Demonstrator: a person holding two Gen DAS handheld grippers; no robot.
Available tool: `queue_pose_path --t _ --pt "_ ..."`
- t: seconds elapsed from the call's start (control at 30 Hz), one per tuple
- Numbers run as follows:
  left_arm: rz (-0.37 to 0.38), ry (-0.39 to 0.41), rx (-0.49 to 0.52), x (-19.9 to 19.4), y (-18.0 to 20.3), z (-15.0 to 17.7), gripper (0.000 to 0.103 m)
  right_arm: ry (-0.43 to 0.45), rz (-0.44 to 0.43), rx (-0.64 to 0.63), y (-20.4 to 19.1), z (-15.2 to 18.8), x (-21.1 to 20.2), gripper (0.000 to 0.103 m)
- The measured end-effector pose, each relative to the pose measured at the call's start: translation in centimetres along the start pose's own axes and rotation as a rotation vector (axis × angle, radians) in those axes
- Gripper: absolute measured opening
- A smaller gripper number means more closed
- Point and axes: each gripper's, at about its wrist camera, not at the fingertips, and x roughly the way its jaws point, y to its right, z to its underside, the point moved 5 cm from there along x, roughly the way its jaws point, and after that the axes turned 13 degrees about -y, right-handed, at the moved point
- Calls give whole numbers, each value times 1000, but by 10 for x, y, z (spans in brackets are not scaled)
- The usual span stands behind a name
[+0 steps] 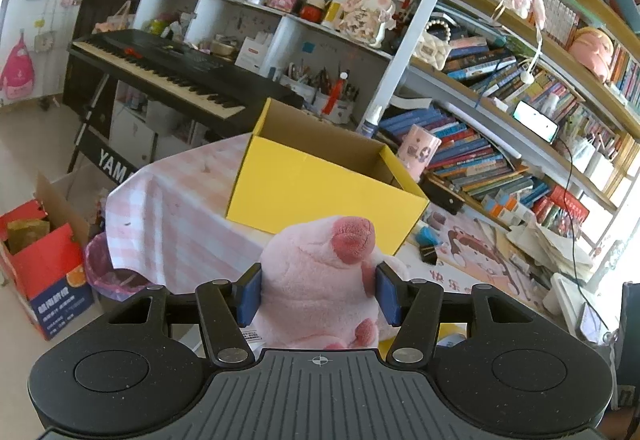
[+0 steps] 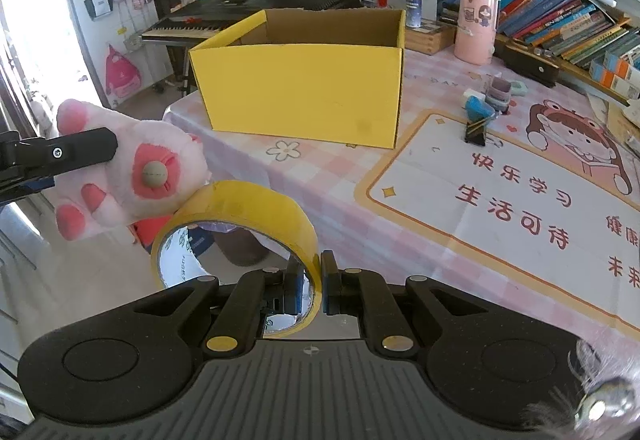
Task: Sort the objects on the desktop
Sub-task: 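Carry the plush pig and tape roll with both tools toward the yellow box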
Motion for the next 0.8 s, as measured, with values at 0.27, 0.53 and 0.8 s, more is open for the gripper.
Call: queue_pose_path --t 0.27,0.53,0.8 --pt "-1 18 2 -1 -4 -6 56 2 -2 -12 -7 -10 4 8" --pt "3 48 1 1 -5 -22 56 20 -11 -10 -6 -32 6 8" --pt "4 120 21 9 5 -62 56 99 -35 11 10 -81 -1 8"
